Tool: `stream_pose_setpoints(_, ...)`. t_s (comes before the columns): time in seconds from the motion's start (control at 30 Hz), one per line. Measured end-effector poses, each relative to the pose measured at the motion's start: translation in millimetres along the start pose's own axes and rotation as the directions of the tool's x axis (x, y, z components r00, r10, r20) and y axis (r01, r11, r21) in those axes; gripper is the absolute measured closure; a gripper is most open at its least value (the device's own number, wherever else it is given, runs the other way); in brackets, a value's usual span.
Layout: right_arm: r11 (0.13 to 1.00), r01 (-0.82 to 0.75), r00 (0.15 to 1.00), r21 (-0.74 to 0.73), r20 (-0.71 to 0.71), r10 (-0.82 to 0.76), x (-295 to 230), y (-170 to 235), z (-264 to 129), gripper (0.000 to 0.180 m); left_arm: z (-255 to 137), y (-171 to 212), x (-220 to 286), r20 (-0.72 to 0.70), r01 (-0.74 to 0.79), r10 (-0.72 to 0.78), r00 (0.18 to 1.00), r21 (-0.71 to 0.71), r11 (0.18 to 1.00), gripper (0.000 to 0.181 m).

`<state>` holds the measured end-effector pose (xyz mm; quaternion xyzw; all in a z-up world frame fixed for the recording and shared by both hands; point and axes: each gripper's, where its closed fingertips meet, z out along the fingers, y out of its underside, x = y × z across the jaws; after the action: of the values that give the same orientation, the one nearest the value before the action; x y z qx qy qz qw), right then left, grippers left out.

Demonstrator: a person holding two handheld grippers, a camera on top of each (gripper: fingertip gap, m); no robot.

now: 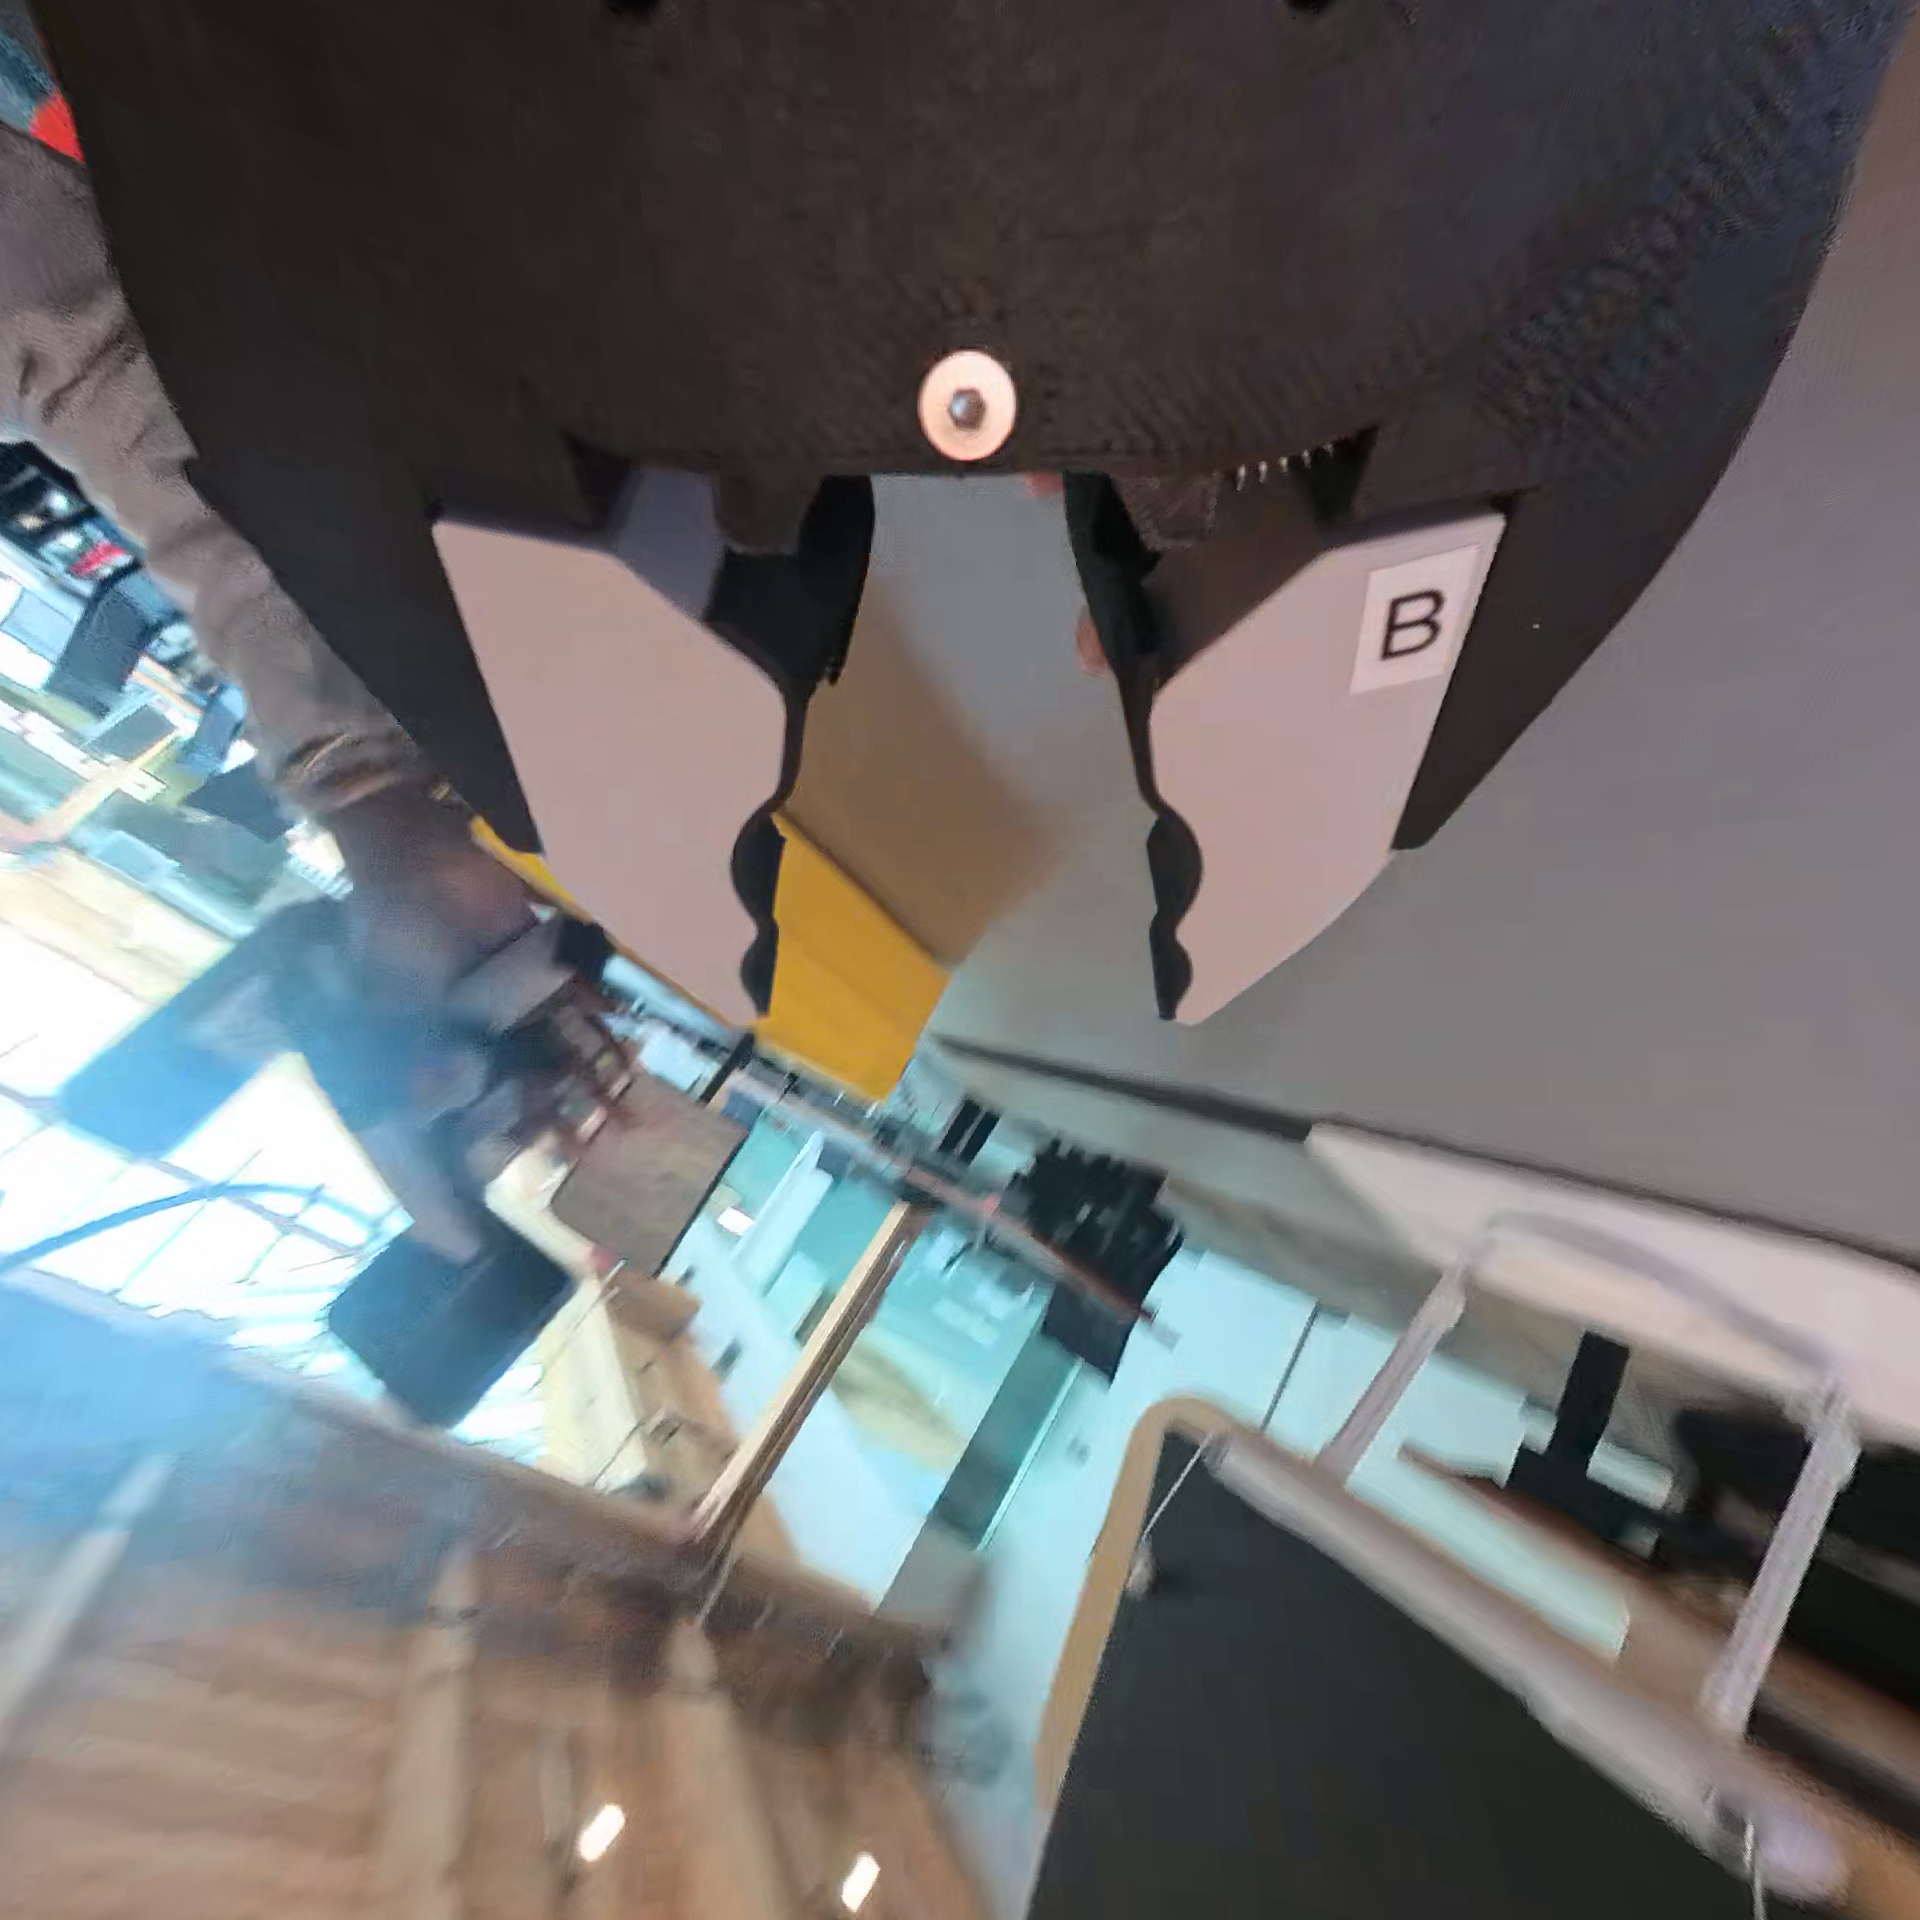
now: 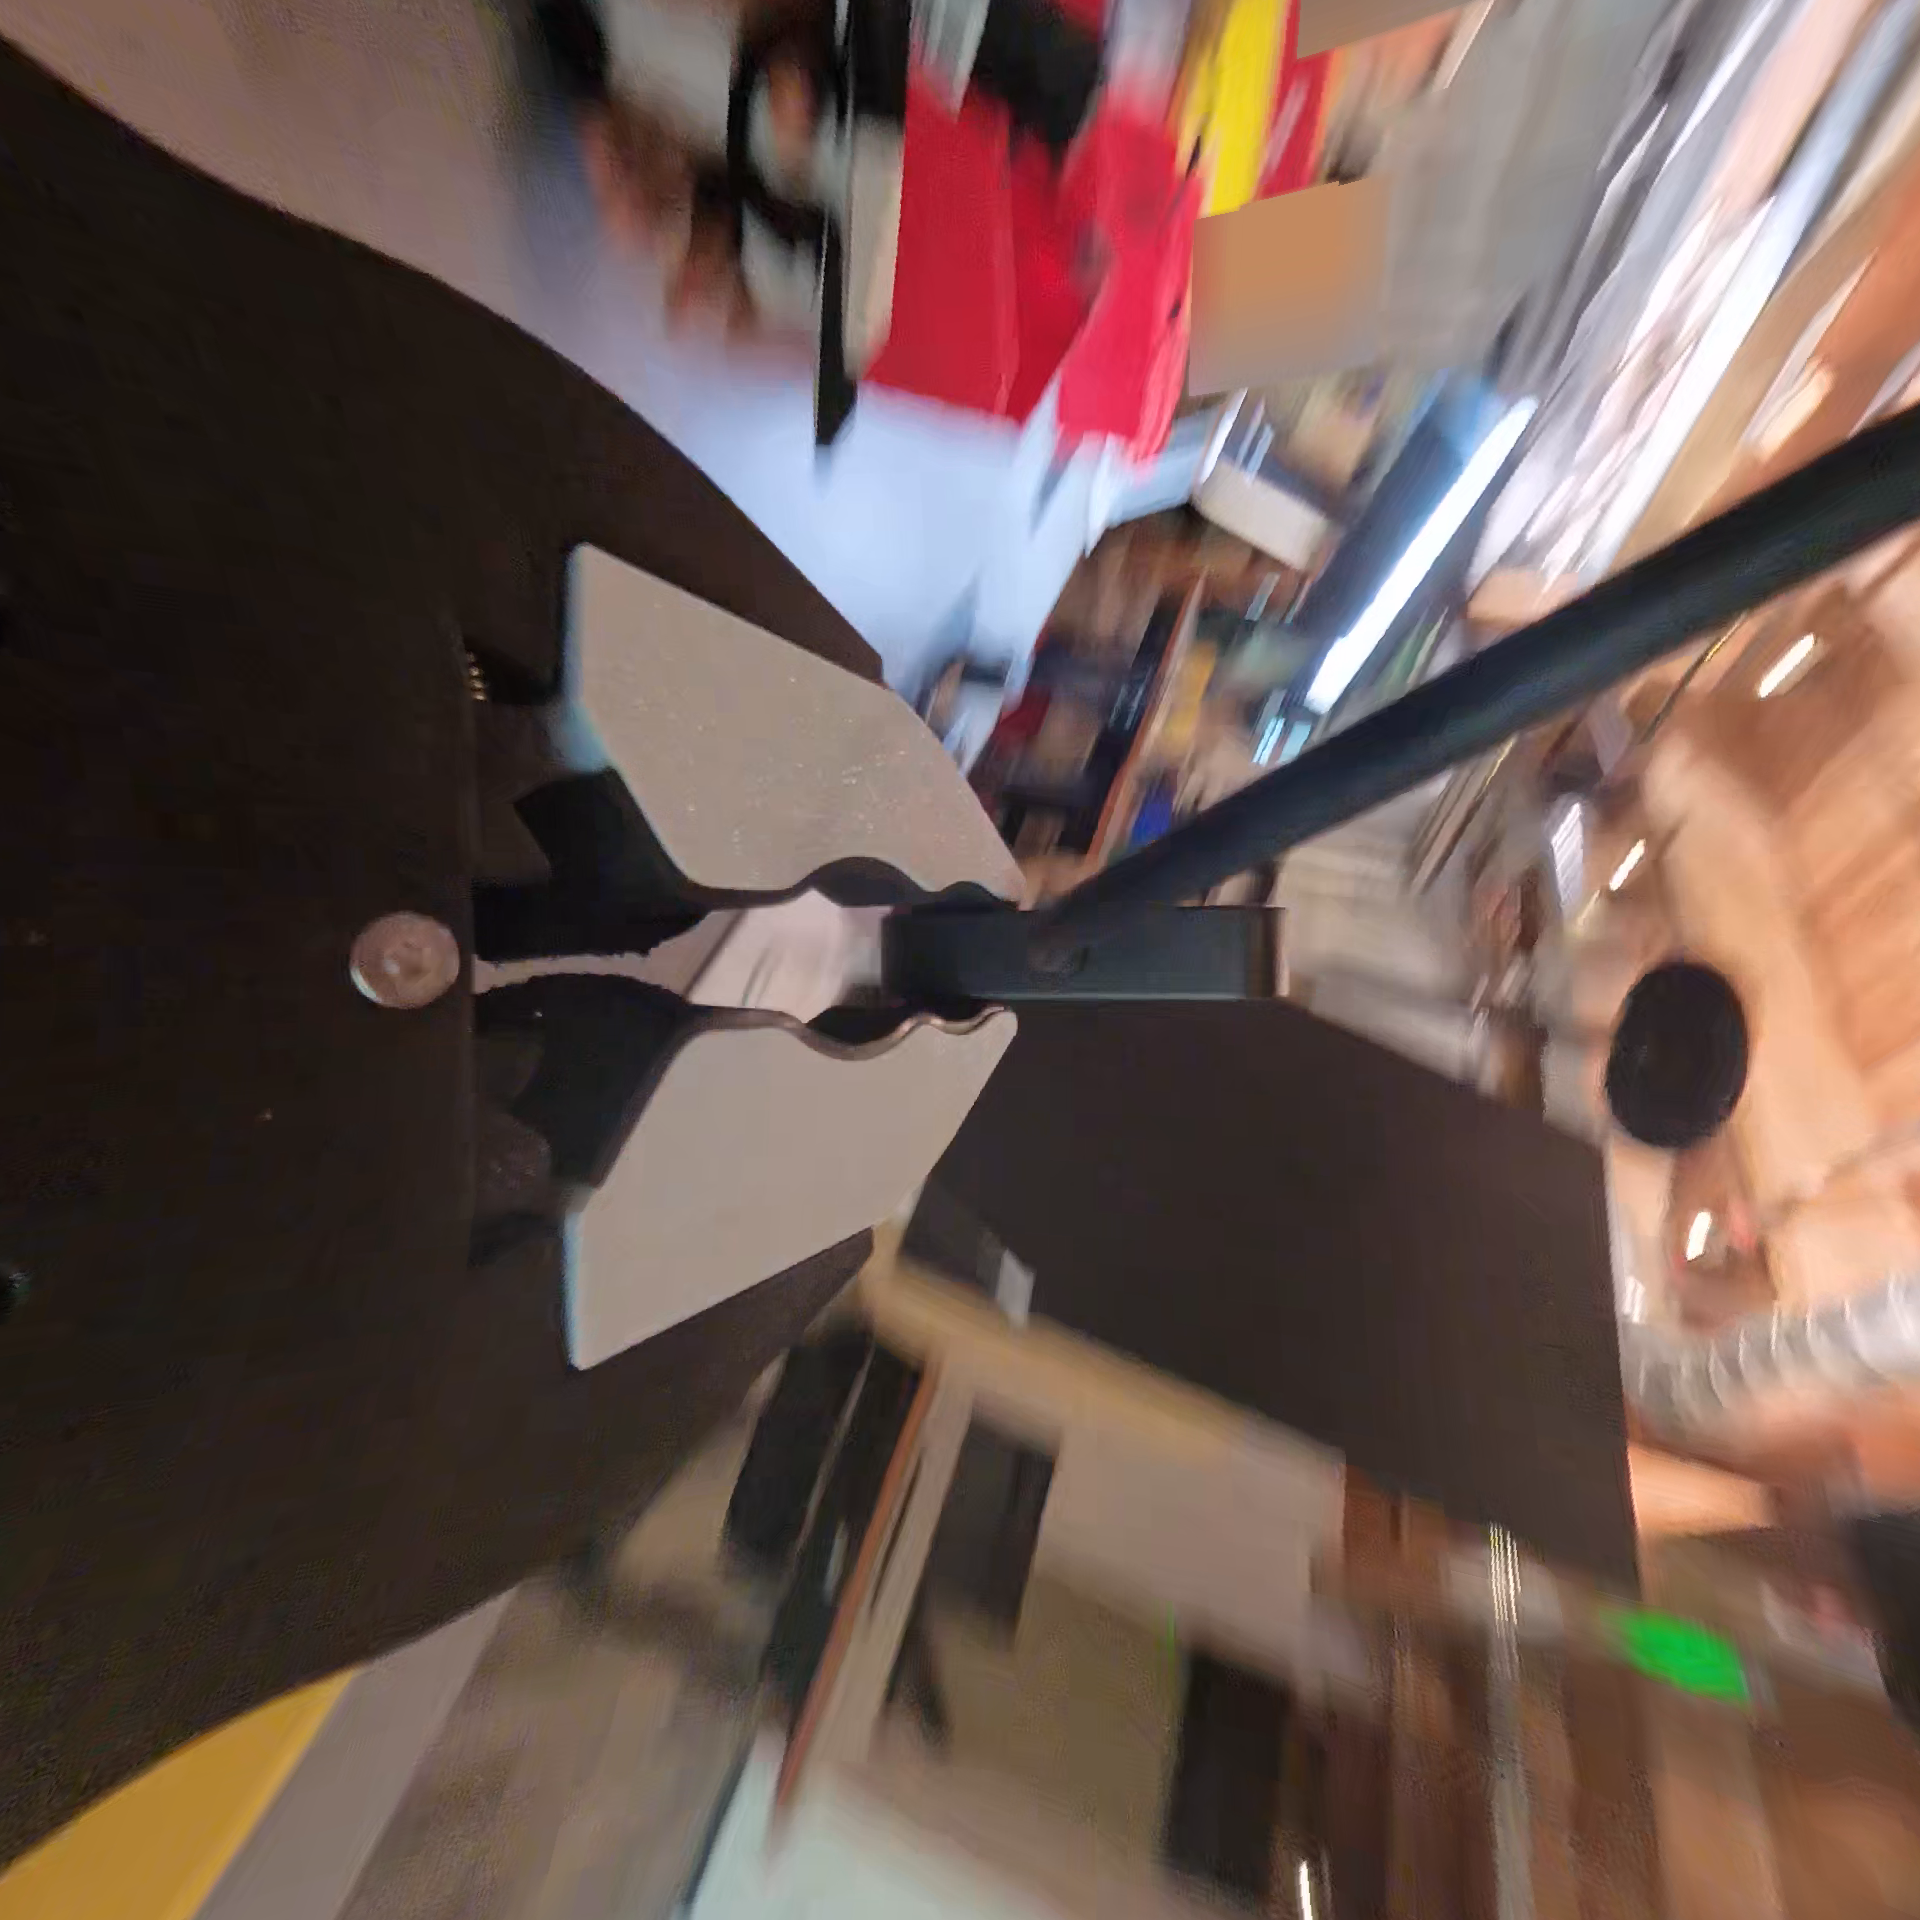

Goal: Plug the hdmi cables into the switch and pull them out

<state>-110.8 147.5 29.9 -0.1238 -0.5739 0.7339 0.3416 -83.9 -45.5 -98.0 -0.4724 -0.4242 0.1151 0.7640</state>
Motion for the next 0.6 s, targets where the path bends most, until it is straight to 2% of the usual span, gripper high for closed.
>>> stream_pose_setpoints(0.03,0.994,0.087,0.989,-0.058,-0.113,-0.093,29,-2,-13,0.166,1,12,-8,0.042,0.013,-0.01,0.999,-0.074,0.997,0.113)
stream_pose_setpoints(0.1,0.976,0.131,0.944,-0.175,-0.279,-0.177,80,1,-42,0.166,3,32,-11,0.059,0.043,-0.032,0.998,-0.206,0.978,0.113)
stream_pose_setpoints(0.23,0.916,-0.034,0.865,-0.401,-0.47,-0.174,152,42,-97,0.166,6,46,0,-0.003,0.057,-0.061,0.998,-0.302,0.952,0.115)
stream_pose_setpoints(0.4,0.735,-0.231,0.844,-0.638,-0.507,-0.175,179,116,-138,0.166,4,44,-2,0.008,0.068,-0.069,0.998,-0.282,0.957,0.115)
stream_pose_setpoints(0.5,0.671,-0.277,0.857,-0.688,-0.493,-0.152,177,138,-144,0.165,4,45,-2,0.007,0.066,-0.067,0.998,-0.293,0.954,0.115)
stream_pose_setpoints(0.6,0.609,-0.261,0.863,-0.749,-0.464,-0.201,177,151,-150,0.165,4,47,0,0.002,0.058,-0.06,0.998,-0.307,0.95,0.115)
